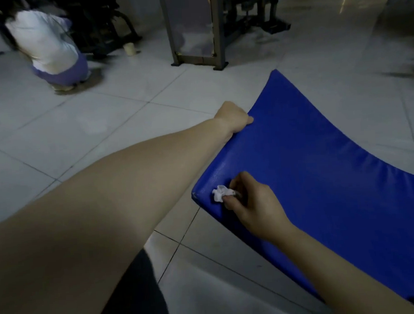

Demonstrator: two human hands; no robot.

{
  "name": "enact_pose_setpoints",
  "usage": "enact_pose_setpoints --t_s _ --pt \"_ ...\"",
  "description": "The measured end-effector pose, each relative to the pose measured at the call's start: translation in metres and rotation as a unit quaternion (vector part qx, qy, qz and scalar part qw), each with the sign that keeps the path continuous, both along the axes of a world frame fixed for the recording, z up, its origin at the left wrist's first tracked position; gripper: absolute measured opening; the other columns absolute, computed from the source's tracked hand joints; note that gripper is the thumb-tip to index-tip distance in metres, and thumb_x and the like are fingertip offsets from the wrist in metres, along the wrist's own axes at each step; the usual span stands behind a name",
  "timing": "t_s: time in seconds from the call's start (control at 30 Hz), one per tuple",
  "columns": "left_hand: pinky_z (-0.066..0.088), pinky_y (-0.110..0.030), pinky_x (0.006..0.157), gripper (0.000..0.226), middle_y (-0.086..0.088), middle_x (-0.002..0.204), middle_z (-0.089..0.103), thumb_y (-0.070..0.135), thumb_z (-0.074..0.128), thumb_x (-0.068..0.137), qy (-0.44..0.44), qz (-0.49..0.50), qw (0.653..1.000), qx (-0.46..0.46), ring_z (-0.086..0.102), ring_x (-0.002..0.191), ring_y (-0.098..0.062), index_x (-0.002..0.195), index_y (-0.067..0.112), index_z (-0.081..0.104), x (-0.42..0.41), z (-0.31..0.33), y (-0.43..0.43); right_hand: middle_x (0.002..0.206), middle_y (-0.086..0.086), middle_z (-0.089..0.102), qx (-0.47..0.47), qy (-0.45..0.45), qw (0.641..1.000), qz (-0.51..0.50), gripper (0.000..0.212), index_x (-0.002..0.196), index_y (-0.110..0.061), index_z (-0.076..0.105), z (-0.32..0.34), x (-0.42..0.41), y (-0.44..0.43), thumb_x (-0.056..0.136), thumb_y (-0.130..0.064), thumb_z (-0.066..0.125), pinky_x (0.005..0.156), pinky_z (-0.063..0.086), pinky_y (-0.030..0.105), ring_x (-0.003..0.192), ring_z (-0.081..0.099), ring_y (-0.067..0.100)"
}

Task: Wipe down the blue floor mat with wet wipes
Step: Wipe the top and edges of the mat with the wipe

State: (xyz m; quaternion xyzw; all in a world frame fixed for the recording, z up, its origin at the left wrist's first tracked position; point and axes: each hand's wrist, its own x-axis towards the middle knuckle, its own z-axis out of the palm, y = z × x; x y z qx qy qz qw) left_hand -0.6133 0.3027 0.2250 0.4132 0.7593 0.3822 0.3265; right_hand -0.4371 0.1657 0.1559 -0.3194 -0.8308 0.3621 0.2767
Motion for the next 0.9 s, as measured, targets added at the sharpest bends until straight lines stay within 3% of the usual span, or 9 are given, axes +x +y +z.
enact_pose_setpoints --t_s 0.13,0.23,0.4,0.5,0.57,0.67,0.73,0.8,0.9 --pt "0.052 -0.033 0.070 0.024 -0.011 0.081 0.062 0.009 0.074 0.085 -0.024 0.037 0.998 -0.041 0.061 0.079 -0.025 0.068 0.007 0.057 -0.050 -0.054 0.013 0.073 -0.002 0.063 -0.068 -0.119 0.990 -0.017 0.022 0.086 -0.019 0.049 -0.043 -0.022 0.027 0.095 -0.034 0.062 0.058 0.048 0.046 0.064 0.057 0.020" --pt "0.050 -0.029 0.061 0.025 -0.008 0.078 0.060 0.009 0.070 0.090 -0.027 0.074 0.994 -0.071 0.059 0.071 -0.020 0.070 0.008 0.056 -0.087 -0.088 0.021 0.075 0.003 0.066 -0.129 -0.149 0.980 -0.015 0.024 0.083 -0.012 0.053 -0.066 -0.038 0.044 0.096 -0.031 0.061 0.057 0.048 0.043 0.066 0.059 0.021" --pt "0.050 -0.030 0.068 0.016 -0.011 0.100 0.065 0.015 0.063 0.095 0.050 0.072 0.986 -0.142 0.060 0.083 -0.021 0.101 0.002 0.068 -0.151 -0.156 0.018 0.065 -0.005 0.068 -0.264 -0.121 0.957 -0.008 0.019 0.082 -0.002 0.060 -0.093 -0.071 0.066 0.095 -0.016 0.062 0.049 0.044 0.021 0.052 0.057 0.001" --pt "0.053 -0.032 0.087 0.039 -0.006 0.125 0.061 0.028 0.067 0.096 0.033 -0.009 0.975 -0.218 0.061 0.105 -0.023 0.129 0.009 0.059 -0.151 -0.179 -0.018 0.061 -0.003 0.067 -0.359 -0.093 0.927 -0.045 0.022 0.085 0.004 0.065 -0.112 -0.081 0.085 0.095 -0.015 0.064 0.051 0.049 0.025 0.055 0.061 0.004" --pt "0.052 -0.029 0.093 0.053 -0.007 0.140 0.057 0.034 0.068 0.096 0.019 -0.014 0.980 -0.197 0.063 0.112 -0.022 0.142 0.011 0.054 -0.142 -0.197 -0.048 0.068 0.006 0.067 -0.415 -0.088 0.904 -0.057 0.024 0.094 0.007 0.068 -0.127 -0.088 0.096 0.097 -0.017 0.066 0.057 0.056 0.029 0.060 0.063 0.012" --pt "0.056 -0.025 0.072 0.035 -0.006 0.110 0.070 0.035 0.068 0.097 -0.105 -0.021 0.983 -0.149 0.068 0.080 -0.016 0.124 0.013 0.069 -0.097 -0.213 -0.088 0.080 0.016 0.069 -0.495 -0.062 0.861 -0.097 0.023 0.104 0.008 0.065 -0.149 -0.088 0.107 0.096 -0.013 0.067 0.062 0.058 0.033 0.067 0.066 0.021" --pt "0.058 -0.029 0.079 0.032 -0.003 0.100 0.074 0.036 0.071 0.095 -0.139 -0.038 0.982 -0.119 0.070 0.083 -0.014 0.117 0.014 0.074 -0.068 -0.223 -0.104 0.089 0.020 0.073 -0.547 -0.043 0.830 -0.103 0.023 0.104 0.010 0.067 -0.162 -0.089 0.111 0.096 -0.011 0.066 0.068 0.059 0.035 0.074 0.070 0.024" --pt "0.056 -0.030 0.084 0.026 0.003 0.097 0.076 0.037 0.072 0.095 -0.098 -0.046 0.991 -0.077 0.069 0.088 -0.008 0.110 0.018 0.077 -0.050 -0.240 -0.116 0.100 0.025 0.074 -0.598 -0.021 0.796 -0.093 0.021 0.105 0.012 0.069 -0.168 -0.087 0.112 0.098 -0.006 0.060 0.075 0.060 0.038 0.085 0.072 0.029" --pt "0.049 -0.019 0.073 0.024 0.008 0.089 0.074 0.038 0.068 0.097 -0.002 -0.021 0.998 -0.062 0.064 0.083 -0.005 0.098 0.017 0.079 -0.038 -0.255 -0.132 0.110 0.022 0.073 -0.657 0.001 0.753 -0.042 0.026 0.113 0.008 0.069 -0.169 -0.079 0.105 0.101 -0.004 0.050 0.089 0.058 0.044 0.104 0.071 0.034"
